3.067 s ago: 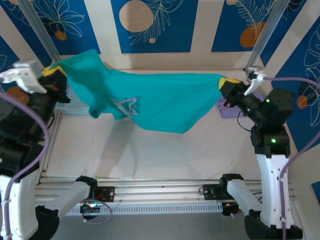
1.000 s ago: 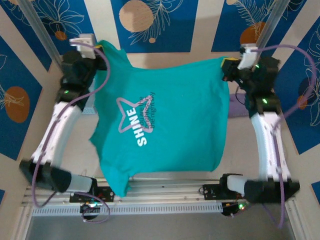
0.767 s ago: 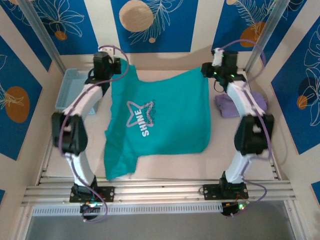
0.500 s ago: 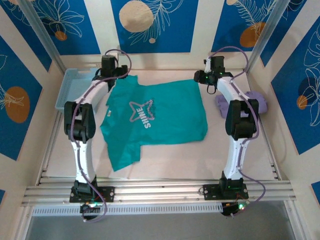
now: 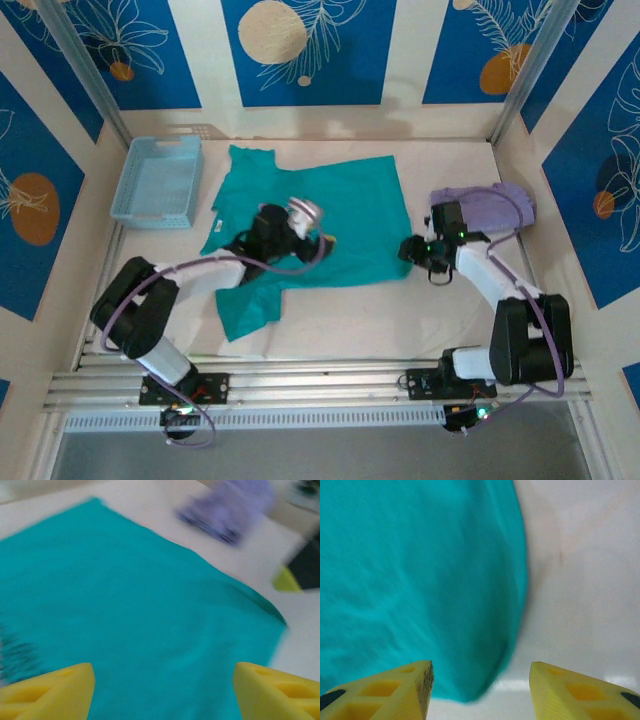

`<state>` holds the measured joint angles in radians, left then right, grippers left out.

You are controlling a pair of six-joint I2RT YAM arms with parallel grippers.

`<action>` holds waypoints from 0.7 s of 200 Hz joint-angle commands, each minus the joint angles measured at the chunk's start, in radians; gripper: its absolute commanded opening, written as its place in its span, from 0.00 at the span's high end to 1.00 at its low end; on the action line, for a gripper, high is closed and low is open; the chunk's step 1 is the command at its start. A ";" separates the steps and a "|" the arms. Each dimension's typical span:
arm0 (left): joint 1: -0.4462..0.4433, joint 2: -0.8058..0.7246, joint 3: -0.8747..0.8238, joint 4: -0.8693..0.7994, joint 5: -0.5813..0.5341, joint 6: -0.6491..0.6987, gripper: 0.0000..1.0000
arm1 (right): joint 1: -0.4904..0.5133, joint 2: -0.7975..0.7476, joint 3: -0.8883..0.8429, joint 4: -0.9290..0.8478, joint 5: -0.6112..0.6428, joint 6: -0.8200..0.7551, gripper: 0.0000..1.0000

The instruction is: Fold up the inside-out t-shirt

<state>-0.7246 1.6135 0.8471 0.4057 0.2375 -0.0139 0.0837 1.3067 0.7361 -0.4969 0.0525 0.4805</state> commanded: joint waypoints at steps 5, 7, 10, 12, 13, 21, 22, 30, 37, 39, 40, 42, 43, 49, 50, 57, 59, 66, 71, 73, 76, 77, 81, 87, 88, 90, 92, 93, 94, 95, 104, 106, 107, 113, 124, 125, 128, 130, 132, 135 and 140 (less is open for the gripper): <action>-0.120 0.082 0.030 0.026 -0.004 0.286 0.28 | -0.019 -0.022 -0.056 0.043 -0.055 0.109 0.49; -0.127 0.091 0.035 0.024 -0.006 0.293 0.28 | -0.021 -0.017 -0.057 0.046 -0.058 0.110 0.49; -0.140 0.103 0.044 0.019 -0.011 0.306 0.28 | -0.025 -0.005 -0.057 0.052 -0.065 0.112 0.49; -0.148 0.111 0.048 0.015 -0.015 0.313 0.28 | -0.028 0.002 -0.056 0.057 -0.069 0.113 0.50; -0.151 0.116 0.053 0.013 -0.018 0.318 0.28 | -0.029 0.007 -0.055 0.058 -0.072 0.114 0.50; -0.178 0.157 0.085 -0.017 -0.041 0.353 0.28 | -0.039 0.038 -0.052 0.078 -0.083 0.116 0.50; -0.181 0.162 0.091 -0.020 -0.045 0.357 0.28 | -0.040 0.040 -0.052 0.081 -0.084 0.116 0.50; -0.202 0.203 0.127 -0.052 -0.079 0.382 0.28 | -0.050 0.070 -0.049 0.102 -0.092 0.116 0.51; -0.214 0.237 0.156 -0.080 -0.106 0.403 0.28 | -0.056 0.095 -0.045 0.119 -0.103 0.116 0.52; -0.217 0.245 0.165 -0.086 -0.113 0.410 0.28 | -0.058 0.100 -0.043 0.122 -0.105 0.117 0.52; -0.219 0.250 0.168 -0.089 -0.115 0.412 0.28 | -0.059 0.104 -0.042 0.126 -0.106 0.117 0.52; -0.222 0.258 0.177 -0.095 -0.120 0.414 0.28 | -0.059 0.109 -0.042 0.129 -0.108 0.119 0.52; -0.223 0.262 0.180 -0.098 -0.123 0.416 0.28 | -0.060 0.111 -0.041 0.131 -0.110 0.118 0.52; -0.231 0.286 0.201 -0.105 -0.137 0.423 0.28 | -0.064 0.128 -0.039 0.147 -0.117 0.119 0.53; -0.232 0.290 0.204 -0.107 -0.138 0.425 0.28 | -0.065 0.130 -0.039 0.149 -0.119 0.119 0.53; -0.238 0.316 0.227 -0.120 -0.142 0.432 0.28 | -0.066 0.147 -0.034 0.162 -0.129 0.120 0.54; -0.240 0.322 0.235 -0.125 -0.143 0.434 0.28 | -0.067 0.152 -0.033 0.165 -0.130 0.120 0.54; -0.246 0.345 0.257 -0.139 -0.144 0.439 0.28 | -0.067 0.168 -0.030 0.175 -0.128 0.120 0.55; -0.251 0.361 0.273 -0.145 -0.147 0.439 0.29 | -0.069 0.180 -0.028 0.179 -0.126 0.118 0.56; -0.252 0.368 0.281 -0.147 -0.148 0.440 0.29 | -0.069 0.185 -0.026 0.182 -0.127 0.117 0.56; -0.255 0.378 0.292 -0.154 -0.150 0.441 0.29 | -0.070 0.190 -0.025 0.186 -0.130 0.115 0.57; -0.257 0.381 0.295 -0.156 -0.150 0.441 0.29 | -0.070 0.193 -0.025 0.188 -0.130 0.115 0.58; -0.260 0.393 0.307 -0.165 -0.150 0.443 0.29 | -0.070 0.200 -0.025 0.194 -0.133 0.113 0.59; -0.264 0.411 0.329 -0.174 -0.155 0.445 0.29 | -0.072 0.209 -0.024 0.203 -0.136 0.114 0.62; -0.265 0.415 0.331 -0.175 -0.157 0.445 0.30 | -0.072 0.210 -0.023 0.205 -0.137 0.113 0.63; -0.266 0.421 0.338 -0.177 -0.159 0.447 0.30 | -0.072 0.213 -0.024 0.210 -0.138 0.112 0.64; -0.267 0.428 0.343 -0.180 -0.162 0.447 0.30 | -0.072 0.216 -0.023 0.213 -0.139 0.112 0.65; -0.267 0.430 0.345 -0.182 -0.162 0.447 0.30 | -0.072 0.217 -0.024 0.215 -0.140 0.111 0.66; -0.268 0.432 0.350 -0.183 -0.162 0.447 0.30 | -0.072 0.217 -0.024 0.216 -0.141 0.111 0.66; -0.268 0.436 0.353 -0.185 -0.162 0.447 0.30 | -0.072 0.220 -0.023 0.217 -0.141 0.110 0.67; -0.271 0.460 0.377 -0.198 -0.154 0.451 0.33 | -0.071 0.226 -0.022 0.221 -0.147 0.107 0.73; -0.271 0.467 0.382 -0.199 -0.152 0.451 0.33 | -0.071 0.227 -0.021 0.223 -0.147 0.106 0.74; -0.271 0.469 0.384 -0.200 -0.152 0.450 0.33 | -0.072 0.227 -0.021 0.223 -0.147 0.105 0.75; -0.271 0.483 0.397 -0.204 -0.150 0.450 0.36 | -0.072 0.225 -0.022 0.226 -0.148 0.099 0.78; -0.271 0.508 0.421 -0.210 -0.154 0.446 0.41 | -0.073 0.216 -0.024 0.227 -0.148 0.090 0.84; -0.271 0.510 0.424 -0.212 -0.155 0.445 0.41 | -0.073 0.214 -0.024 0.227 -0.148 0.089 0.85; -0.271 0.514 0.430 -0.214 -0.154 0.444 0.43 | -0.073 0.209 -0.024 0.227 -0.149 0.085 0.86; -0.271 0.517 0.433 -0.216 -0.152 0.442 0.44 | -0.072 0.207 -0.024 0.227 -0.150 0.082 0.87; -0.271 0.518 0.436 -0.218 -0.150 0.441 0.46 | -0.074 0.203 -0.024 0.226 -0.151 0.079 0.88; -0.271 0.521 0.440 -0.220 -0.147 0.438 0.47 | -0.074 0.197 -0.024 0.224 -0.151 0.076 0.89; -0.270 0.524 0.444 -0.220 -0.143 0.430 0.50 | -0.075 0.187 -0.023 0.219 -0.152 0.071 0.91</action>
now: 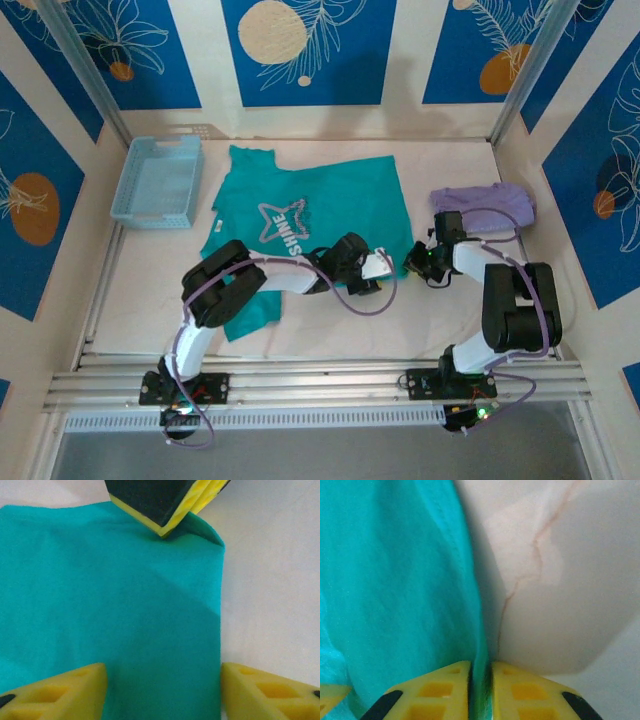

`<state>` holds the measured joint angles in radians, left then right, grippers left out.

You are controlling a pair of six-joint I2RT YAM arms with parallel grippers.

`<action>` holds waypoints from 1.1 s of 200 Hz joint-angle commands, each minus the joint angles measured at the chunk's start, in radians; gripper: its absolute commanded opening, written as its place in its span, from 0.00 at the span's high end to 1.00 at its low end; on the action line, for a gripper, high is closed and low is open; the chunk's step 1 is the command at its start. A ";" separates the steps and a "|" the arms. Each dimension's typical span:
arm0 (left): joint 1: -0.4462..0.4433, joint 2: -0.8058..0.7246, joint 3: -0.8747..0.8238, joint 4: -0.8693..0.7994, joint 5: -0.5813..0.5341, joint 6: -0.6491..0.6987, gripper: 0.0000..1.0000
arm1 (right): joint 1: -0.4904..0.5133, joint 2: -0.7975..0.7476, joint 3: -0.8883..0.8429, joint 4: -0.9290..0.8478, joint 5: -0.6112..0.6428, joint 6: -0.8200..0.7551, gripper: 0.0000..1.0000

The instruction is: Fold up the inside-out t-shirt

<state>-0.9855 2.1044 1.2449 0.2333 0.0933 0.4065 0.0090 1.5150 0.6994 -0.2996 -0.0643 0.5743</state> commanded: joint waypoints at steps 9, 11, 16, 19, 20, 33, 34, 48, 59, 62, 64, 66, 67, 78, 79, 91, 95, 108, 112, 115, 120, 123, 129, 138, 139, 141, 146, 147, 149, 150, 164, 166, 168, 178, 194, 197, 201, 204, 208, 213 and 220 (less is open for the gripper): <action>-0.010 0.033 0.046 -0.041 0.013 -0.001 0.55 | -0.002 -0.044 0.018 0.012 -0.036 -0.036 0.93; -0.010 0.032 0.044 -0.038 0.016 -0.003 0.56 | -0.002 -0.049 0.020 0.011 -0.037 -0.038 0.94; -0.010 0.031 0.040 -0.031 0.023 -0.009 0.58 | -0.001 -0.064 0.023 0.006 -0.038 -0.045 0.95; -0.010 0.030 0.037 -0.025 0.027 -0.012 0.59 | -0.001 -0.073 0.026 0.001 -0.041 -0.049 0.95; -0.010 0.029 0.037 -0.023 0.026 -0.012 0.60 | -0.001 -0.076 0.027 0.000 -0.041 -0.050 0.95; -0.010 0.026 0.021 0.002 0.027 -0.020 0.70 | 0.003 -0.117 0.041 -0.016 -0.067 -0.067 0.97; -0.010 0.025 0.020 0.003 0.027 -0.020 0.71 | 0.003 -0.119 0.043 -0.018 -0.069 -0.067 0.97; -0.006 0.019 0.013 0.006 0.017 -0.035 0.86 | 0.018 -0.164 0.067 -0.051 -0.083 -0.082 0.99; 0.002 0.002 0.001 0.012 0.033 -0.065 0.94 | 0.033 -0.196 0.088 -0.079 -0.086 -0.100 1.00; 0.007 -0.005 -0.005 0.016 0.045 -0.077 0.95 | 0.038 -0.205 0.095 -0.087 -0.086 -0.107 1.00; 0.008 -0.009 -0.009 0.020 0.055 -0.086 0.96 | 0.040 -0.210 0.100 -0.093 -0.086 -0.112 1.00; 0.011 -0.015 -0.015 0.024 0.065 -0.095 0.96 | 0.043 -0.213 0.104 -0.096 -0.086 -0.117 1.00; 0.013 -0.018 -0.017 0.027 0.071 -0.100 0.96 | 0.045 -0.214 0.107 -0.099 -0.086 -0.121 1.00; 0.033 -0.051 -0.050 0.057 0.148 -0.160 0.99 | 0.060 -0.225 0.139 -0.126 -0.077 -0.155 1.00; 0.035 -0.055 -0.052 0.060 0.156 -0.165 0.99 | 0.060 -0.226 0.142 -0.129 -0.076 -0.159 1.00; 0.066 -0.089 -0.091 0.102 0.256 -0.244 1.00 | 0.070 -0.213 0.180 -0.147 -0.059 -0.198 1.00; 0.077 -0.098 -0.104 0.118 0.296 -0.272 1.00 | 0.071 -0.204 0.193 -0.151 -0.055 -0.207 1.00; 0.110 -0.116 -0.143 0.189 0.392 -0.364 1.00 | 0.072 -0.155 0.240 -0.149 -0.062 -0.230 1.00; 0.120 -0.117 -0.155 0.217 0.416 -0.391 1.00 | 0.073 -0.135 0.256 -0.142 -0.066 -0.234 1.00; 0.127 -0.117 -0.161 0.237 0.429 -0.411 1.00 | 0.074 -0.117 0.268 -0.137 -0.069 -0.237 1.00; 0.139 -0.115 -0.172 0.268 0.447 -0.444 1.00 | 0.075 -0.087 0.288 -0.129 -0.074 -0.239 1.00; 0.145 -0.113 -0.177 0.285 0.457 -0.463 1.00 | 0.076 -0.065 0.304 -0.129 -0.078 -0.239 1.00; 0.158 -0.108 -0.186 0.320 0.474 -0.497 1.00 | 0.077 -0.022 0.341 -0.135 -0.089 -0.243 0.99; 0.178 -0.099 -0.198 0.362 0.493 -0.546 1.00 | 0.083 0.040 0.397 -0.155 -0.093 -0.251 0.98; 0.180 -0.097 -0.198 0.368 0.495 -0.551 1.00 | 0.084 0.046 0.403 -0.158 -0.092 -0.253 0.98; 0.184 -0.094 -0.200 0.376 0.499 -0.560 1.00 | 0.086 0.056 0.414 -0.161 -0.085 -0.255 0.98; 0.193 -0.090 -0.204 0.395 0.505 -0.584 1.00 | 0.090 0.082 0.437 -0.173 -0.070 -0.256 0.97; 0.195 -0.088 -0.205 0.400 0.506 -0.589 1.00 | 0.091 0.086 0.441 -0.176 -0.067 -0.257 0.97; 0.198 -0.085 -0.208 0.405 0.507 -0.596 1.00 | 0.093 0.094 0.449 -0.181 -0.060 -0.258 0.97; 0.200 -0.085 -0.209 0.407 0.508 -0.599 1.00 | 0.093 0.097 0.453 -0.183 -0.058 -0.260 0.97; 0.213 -0.081 -0.219 0.433 0.507 -0.622 1.00 | 0.098 0.113 0.473 -0.208 -0.037 -0.266 0.93; 0.213 -0.081 -0.219 0.433 0.505 -0.623 1.00 | 0.098 0.110 0.472 -0.208 -0.037 -0.265 0.92; 0.215 -0.080 -0.220 0.432 0.502 -0.620 1.00 | 0.098 0.109 0.468 -0.209 -0.035 -0.264 0.91; 0.217 -0.080 -0.220 0.420 0.495 -0.614 1.00 | 0.097 0.083 0.439 -0.203 -0.033 -0.260 0.85; 0.217 -0.072 -0.214 0.406 0.492 -0.607 1.00 | 0.095 0.026 0.377 -0.193 -0.037 -0.246 0.71; 0.217 -0.072 -0.214 0.404 0.492 -0.607 1.00 | 0.095 0.014 0.362 -0.191 -0.040 -0.244 0.69; 0.218 -0.068 -0.213 0.402 0.493 -0.608 1.00 | 0.096 -0.002 0.344 -0.186 -0.046 -0.239 0.67; 0.218 -0.067 -0.213 0.402 0.492 -0.610 1.00 | 0.096 -0.014 0.328 -0.182 -0.051 -0.234 0.66; 0.218 -0.066 -0.211 0.403 0.492 -0.610 1.00 | 0.098 -0.030 0.308 -0.174 -0.061 -0.224 0.63; 0.217 -0.065 -0.212 0.403 0.492 -0.610 1.00 | 0.101 -0.050 0.283 -0.159 -0.077 -0.214 0.60; 0.217 -0.064 -0.212 0.405 0.493 -0.610 1.00 | 0.106 -0.077 0.245 -0.138 -0.098 -0.196 0.57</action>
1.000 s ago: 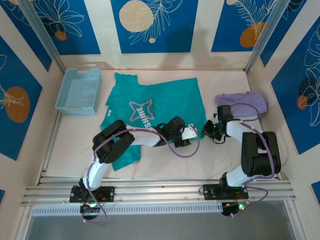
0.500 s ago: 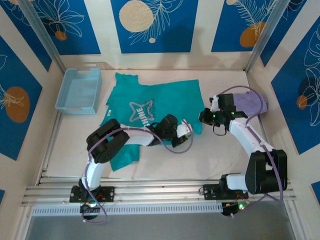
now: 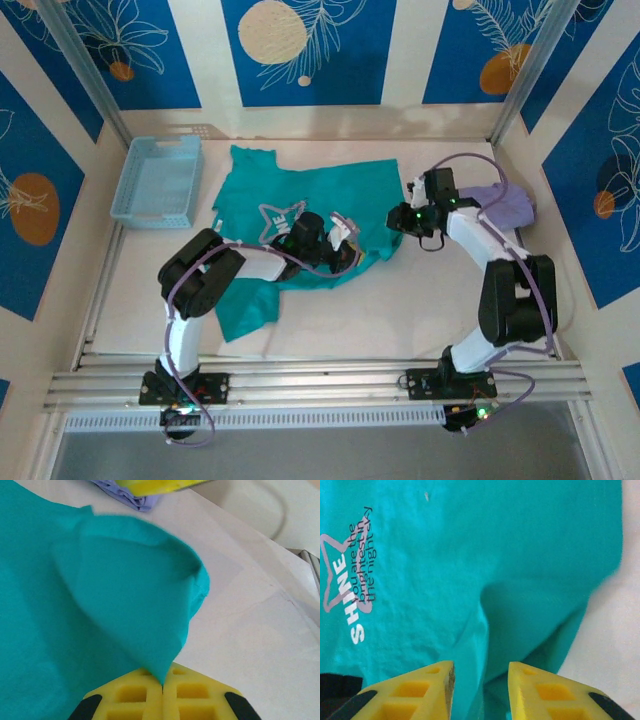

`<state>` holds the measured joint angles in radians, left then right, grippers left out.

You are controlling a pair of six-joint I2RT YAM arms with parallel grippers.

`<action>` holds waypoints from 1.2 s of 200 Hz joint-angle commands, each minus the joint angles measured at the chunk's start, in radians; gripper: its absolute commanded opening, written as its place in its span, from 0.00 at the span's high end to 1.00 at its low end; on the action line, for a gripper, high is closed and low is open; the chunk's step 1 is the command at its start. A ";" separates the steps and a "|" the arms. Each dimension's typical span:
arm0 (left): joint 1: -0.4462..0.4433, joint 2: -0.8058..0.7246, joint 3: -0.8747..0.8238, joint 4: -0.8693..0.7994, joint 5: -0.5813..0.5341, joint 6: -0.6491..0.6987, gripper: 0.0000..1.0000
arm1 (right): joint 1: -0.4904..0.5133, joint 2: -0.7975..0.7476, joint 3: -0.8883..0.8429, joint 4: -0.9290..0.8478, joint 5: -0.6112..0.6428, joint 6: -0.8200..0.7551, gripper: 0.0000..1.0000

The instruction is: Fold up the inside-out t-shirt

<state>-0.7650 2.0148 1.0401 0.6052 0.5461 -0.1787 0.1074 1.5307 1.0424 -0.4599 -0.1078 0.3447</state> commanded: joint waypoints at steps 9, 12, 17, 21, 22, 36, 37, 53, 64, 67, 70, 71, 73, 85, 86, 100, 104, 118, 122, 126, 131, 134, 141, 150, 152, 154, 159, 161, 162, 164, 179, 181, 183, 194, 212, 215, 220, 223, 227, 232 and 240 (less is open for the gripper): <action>-0.004 0.026 -0.007 0.030 0.039 -0.025 1.00 | 0.021 -0.120 -0.142 0.044 -0.059 0.056 0.53; -0.003 0.028 -0.006 0.031 0.039 -0.024 1.00 | 0.025 -0.127 -0.155 0.049 -0.055 0.063 0.52; -0.003 0.028 -0.006 0.030 0.039 -0.026 1.00 | 0.036 -0.138 -0.175 0.060 -0.044 0.074 0.49; -0.003 0.028 -0.006 0.031 0.039 -0.027 1.00 | 0.046 -0.144 -0.191 0.071 -0.035 0.081 0.48; -0.003 0.029 -0.005 0.031 0.040 -0.027 1.00 | 0.047 -0.145 -0.195 0.073 -0.032 0.082 0.47; -0.003 0.031 -0.004 0.033 0.040 -0.030 1.00 | 0.079 -0.145 -0.234 0.113 -0.012 0.106 0.44; -0.003 0.031 -0.003 0.033 0.040 -0.030 1.00 | 0.083 -0.145 -0.236 0.118 -0.011 0.107 0.44; -0.003 0.033 -0.005 0.041 0.042 -0.033 1.00 | 0.110 -0.113 -0.246 0.166 0.001 0.120 0.43; -0.003 0.035 -0.005 0.043 0.043 -0.034 1.00 | 0.119 -0.080 -0.235 0.187 0.020 0.117 0.43; -0.003 0.035 -0.005 0.043 0.044 -0.034 1.00 | 0.120 -0.070 -0.231 0.190 0.024 0.115 0.43; -0.003 0.036 -0.004 0.045 0.044 -0.034 1.00 | 0.122 -0.061 -0.226 0.193 0.029 0.113 0.44; -0.004 0.036 -0.005 0.045 0.044 -0.034 1.00 | 0.122 -0.058 -0.222 0.194 0.030 0.111 0.44; -0.004 0.037 -0.005 0.044 0.045 -0.036 1.00 | 0.123 -0.051 -0.220 0.194 0.034 0.109 0.44; -0.003 0.038 -0.005 0.047 0.049 -0.040 1.00 | 0.123 -0.020 -0.196 0.189 0.081 0.089 0.51; -0.003 0.038 -0.005 0.047 0.050 -0.039 1.00 | 0.123 -0.018 -0.192 0.186 0.089 0.088 0.51; -0.004 0.033 -0.008 0.050 0.050 -0.040 1.00 | 0.113 0.005 -0.155 0.144 0.198 0.060 0.62; -0.003 0.033 -0.011 0.051 0.050 -0.039 1.00 | 0.107 0.010 -0.145 0.131 0.223 0.061 0.64; -0.003 0.032 -0.011 0.051 0.049 -0.035 1.00 | 0.078 0.017 -0.115 0.111 0.251 0.045 0.72; -0.003 0.033 -0.010 0.051 0.050 -0.035 1.00 | 0.076 0.017 -0.106 0.106 0.268 0.044 0.73; -0.003 0.033 -0.009 0.049 0.049 -0.036 1.00 | 0.073 0.019 -0.098 0.097 0.284 0.042 0.75; -0.003 0.035 -0.006 0.047 0.051 -0.037 1.00 | 0.072 0.020 -0.085 0.083 0.298 0.042 0.76; -0.004 0.036 -0.006 0.047 0.052 -0.037 1.00 | 0.072 0.021 -0.078 0.076 0.307 0.041 0.77; -0.002 0.035 -0.005 0.045 0.052 -0.036 1.00 | 0.073 0.024 -0.064 0.061 0.324 0.040 0.78; -0.003 0.036 -0.005 0.045 0.050 -0.035 1.00 | 0.073 0.026 -0.047 0.037 0.342 0.039 0.79; -0.003 0.036 -0.005 0.045 0.050 -0.035 1.00 | 0.073 0.027 -0.045 0.031 0.346 0.038 0.79; -0.003 0.035 -0.004 0.045 0.050 -0.035 1.00 | 0.074 0.026 -0.042 0.026 0.350 0.037 0.79; -0.003 0.035 -0.003 0.040 0.048 -0.032 1.00 | 0.075 0.026 -0.037 0.014 0.355 0.034 0.80; -0.003 0.036 -0.003 0.039 0.049 -0.032 1.00 | 0.075 0.025 -0.036 0.011 0.357 0.032 0.80; -0.003 0.036 -0.003 0.039 0.049 -0.031 1.00 | 0.075 0.025 -0.035 0.009 0.358 0.032 0.80; -0.003 0.035 -0.003 0.039 0.048 -0.031 1.00 | 0.076 0.023 -0.035 0.007 0.358 0.031 0.80; -0.003 0.035 -0.002 0.036 0.047 -0.031 1.00 | 0.080 -0.003 -0.052 0.004 0.330 0.027 0.80; -0.002 0.035 -0.002 0.037 0.047 -0.032 1.00 | 0.081 -0.007 -0.055 0.004 0.320 0.026 0.80; -0.003 0.036 -0.002 0.037 0.046 -0.033 1.00 | 0.081 -0.011 -0.060 0.005 0.311 0.027 0.79; -0.003 0.036 -0.003 0.038 0.047 -0.032 1.00 | 0.085 -0.037 -0.081 0.010 0.255 0.030 0.76; -0.002 0.035 -0.003 0.038 0.046 -0.034 1.00 | 0.093 -0.069 -0.111 0.017 0.158 0.047 0.63; -0.003 0.035 -0.004 0.039 0.046 -0.034 1.00 | 0.094 -0.071 -0.115 0.018 0.147 0.048 0.61; -0.002 0.036 -0.005 0.040 0.047 -0.033 1.00 | 0.095 -0.069 -0.119 0.019 0.132 0.054 0.59; -0.002 0.035 -0.004 0.041 0.047 -0.034 1.00 | 0.095 -0.067 -0.120 0.021 0.127 0.056 0.58; -0.003 0.037 -0.004 0.044 0.047 -0.035 1.00 | 0.095 -0.061 -0.120 0.021 0.122 0.059 0.56; -0.003 0.038 -0.003 0.046 0.049 -0.038 1.00 | 0.095 -0.051 -0.117 0.021 0.122 0.061 0.55; -0.002 0.039 -0.002 0.050 0.049 -0.041 1.00 | 0.095 -0.030 -0.109 0.020 0.122 0.065 0.55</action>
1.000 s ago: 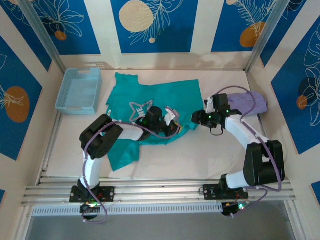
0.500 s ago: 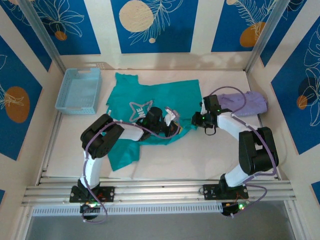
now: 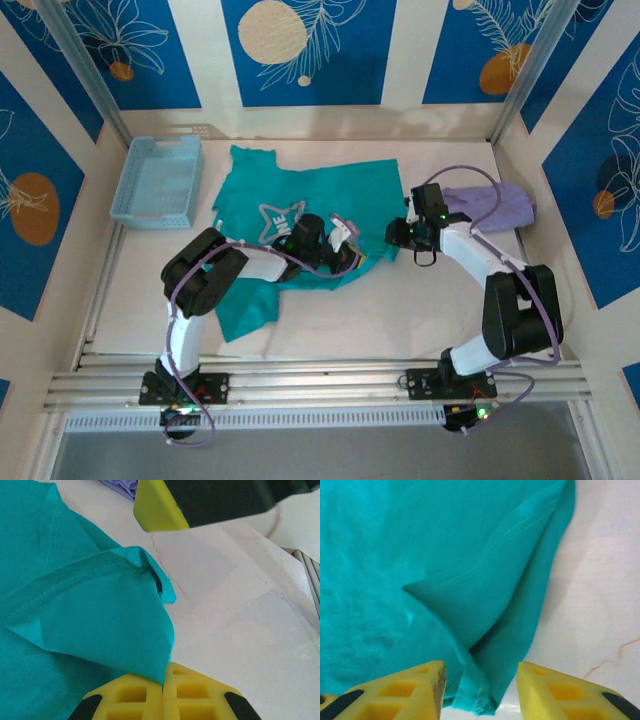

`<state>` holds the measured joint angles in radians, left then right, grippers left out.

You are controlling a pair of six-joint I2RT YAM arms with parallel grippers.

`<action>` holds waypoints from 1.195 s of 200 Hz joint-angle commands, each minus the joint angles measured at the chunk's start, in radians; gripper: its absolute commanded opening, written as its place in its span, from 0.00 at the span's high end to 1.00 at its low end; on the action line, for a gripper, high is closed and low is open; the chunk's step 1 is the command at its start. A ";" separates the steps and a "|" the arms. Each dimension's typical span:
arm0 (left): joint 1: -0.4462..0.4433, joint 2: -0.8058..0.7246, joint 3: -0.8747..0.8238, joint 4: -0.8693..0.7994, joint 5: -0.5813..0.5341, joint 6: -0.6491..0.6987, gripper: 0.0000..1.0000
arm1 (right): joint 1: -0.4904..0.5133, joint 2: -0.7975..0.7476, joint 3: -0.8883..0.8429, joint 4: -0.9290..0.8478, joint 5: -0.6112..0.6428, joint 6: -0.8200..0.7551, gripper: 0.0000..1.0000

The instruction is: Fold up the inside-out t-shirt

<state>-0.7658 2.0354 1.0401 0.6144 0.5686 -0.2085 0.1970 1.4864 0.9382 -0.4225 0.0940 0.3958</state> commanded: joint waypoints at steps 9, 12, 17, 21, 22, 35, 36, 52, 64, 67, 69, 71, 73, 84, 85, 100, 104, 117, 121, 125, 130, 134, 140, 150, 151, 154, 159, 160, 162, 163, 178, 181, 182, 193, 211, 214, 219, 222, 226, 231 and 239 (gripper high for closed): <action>-0.002 0.022 -0.001 0.045 0.028 -0.016 1.00 | 0.006 0.041 0.009 -0.019 -0.080 0.015 0.55; -0.002 0.023 -0.001 0.046 0.029 -0.016 1.00 | 0.006 0.050 0.014 -0.019 -0.080 0.015 0.55; -0.002 0.022 0.000 0.048 0.030 -0.017 1.00 | 0.007 0.062 0.020 -0.019 -0.079 0.015 0.56; -0.003 0.022 -0.001 0.047 0.032 -0.018 1.00 | 0.008 0.072 0.025 -0.019 -0.079 0.014 0.57; -0.002 0.022 -0.001 0.049 0.032 -0.017 1.00 | 0.008 0.074 0.027 -0.019 -0.078 0.013 0.57; -0.003 0.022 -0.002 0.048 0.030 -0.017 1.00 | 0.008 0.103 0.045 -0.028 -0.079 0.009 0.63; -0.003 0.022 -0.002 0.048 0.030 -0.017 1.00 | 0.008 0.105 0.047 -0.029 -0.078 0.008 0.64; -0.002 0.017 -0.005 0.048 0.029 -0.016 1.00 | 0.010 0.121 0.056 -0.043 -0.064 0.004 0.69; -0.002 0.018 -0.007 0.048 0.029 -0.015 1.00 | 0.007 0.122 0.054 -0.051 -0.061 0.001 0.73; -0.003 0.018 -0.007 0.048 0.029 -0.016 1.00 | 0.006 0.121 0.053 -0.052 -0.061 0.000 0.74; -0.002 0.018 -0.007 0.046 0.030 -0.016 1.00 | 0.006 0.120 0.052 -0.053 -0.062 -0.001 0.75; -0.002 0.016 -0.007 0.045 0.028 -0.015 1.00 | 0.004 0.119 0.051 -0.054 -0.062 -0.001 0.76; -0.002 0.017 -0.006 0.046 0.028 -0.015 1.00 | 0.004 0.116 0.049 -0.054 -0.062 -0.002 0.77; -0.002 0.018 -0.006 0.046 0.027 -0.014 1.00 | -0.003 0.104 0.042 -0.054 -0.060 -0.005 0.84; -0.002 0.017 -0.005 0.046 0.027 -0.014 1.00 | -0.003 0.100 0.041 -0.054 -0.060 -0.005 0.84; -0.003 0.019 -0.003 0.044 0.028 -0.015 1.00 | -0.023 0.060 0.025 -0.049 -0.077 -0.010 0.90; -0.003 0.019 -0.003 0.043 0.027 -0.015 1.00 | -0.031 0.046 0.020 -0.046 -0.088 -0.012 0.92; -0.003 0.023 0.000 0.040 0.027 -0.015 1.00 | -0.065 -0.003 0.005 -0.033 -0.148 -0.027 0.95; -0.003 0.025 0.003 0.039 0.028 -0.015 1.00 | -0.076 -0.021 -0.001 -0.028 -0.175 -0.034 0.96; -0.003 0.027 0.004 0.038 0.027 -0.016 1.00 | -0.085 -0.037 -0.006 -0.022 -0.206 -0.042 0.97; -0.004 0.032 0.006 0.036 0.027 -0.014 1.00 | -0.102 -0.057 -0.012 -0.015 -0.247 -0.053 0.98; -0.003 0.035 0.009 0.033 0.028 -0.015 1.00 | -0.113 -0.073 -0.016 -0.011 -0.280 -0.060 0.99; -0.004 0.040 0.015 0.029 0.027 -0.016 1.00 | -0.129 -0.096 -0.021 -0.006 -0.330 -0.070 1.00; -0.003 0.051 0.024 0.026 0.027 -0.017 1.00 | -0.151 -0.127 -0.028 -0.001 -0.405 -0.082 1.00; -0.004 0.052 0.025 0.025 0.026 -0.018 1.00 | -0.152 -0.130 -0.029 -0.001 -0.411 -0.082 1.00; -0.003 0.054 0.027 0.024 0.026 -0.021 1.00 | -0.158 -0.137 -0.030 0.000 -0.434 -0.085 1.00; -0.003 0.059 0.031 0.026 0.026 -0.022 1.00 | -0.167 -0.151 -0.032 0.002 -0.476 -0.091 1.00; -0.004 0.059 0.031 0.027 0.027 -0.023 1.00 | -0.168 -0.154 -0.033 0.002 -0.485 -0.092 1.00; -0.004 0.061 0.033 0.026 0.027 -0.024 1.00 | -0.172 -0.157 -0.033 0.002 -0.499 -0.093 1.00; -0.003 0.062 0.034 0.025 0.027 -0.024 1.00 | -0.174 -0.159 -0.033 0.003 -0.508 -0.094 1.00; -0.003 0.073 0.045 0.029 0.024 -0.033 1.00 | -0.195 -0.177 -0.038 0.001 -0.597 -0.100 1.00; -0.004 0.075 0.047 0.029 0.024 -0.034 1.00 | -0.197 -0.178 -0.040 0.001 -0.608 -0.100 1.00; -0.004 0.076 0.048 0.029 0.024 -0.035 1.00 | -0.198 -0.179 -0.040 0.001 -0.611 -0.101 1.00; -0.003 0.080 0.056 0.029 0.023 -0.040 0.98 | -0.210 -0.179 -0.045 -0.004 -0.633 -0.101 1.00; -0.003 0.076 0.056 0.038 0.021 -0.049 0.94 | -0.229 -0.166 -0.052 -0.011 -0.639 -0.099 1.00; -0.003 0.074 0.053 0.040 0.019 -0.048 0.94 | -0.233 -0.163 -0.054 -0.013 -0.639 -0.098 1.00; -0.003 0.069 0.048 0.044 0.016 -0.049 0.93 | -0.238 -0.157 -0.055 -0.017 -0.639 -0.097 1.00; -0.003 0.065 0.045 0.048 0.014 -0.049 0.93 | -0.240 -0.155 -0.056 -0.019 -0.640 -0.097 1.00; -0.003 0.061 0.041 0.053 0.012 -0.051 0.92 | -0.243 -0.151 -0.056 -0.023 -0.637 -0.097 1.00; -0.003 0.054 0.034 0.057 0.009 -0.052 0.91 | -0.245 -0.147 -0.056 -0.027 -0.631 -0.097 1.00; -0.003 0.043 0.024 0.066 0.003 -0.052 0.89 | -0.246 -0.143 -0.059 -0.033 -0.619 -0.098 1.00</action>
<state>-0.7677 2.0857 1.0817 0.6525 0.5697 -0.2455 -0.0353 1.3304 0.8913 -0.4370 -0.4767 0.3157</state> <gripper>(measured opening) 0.092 0.042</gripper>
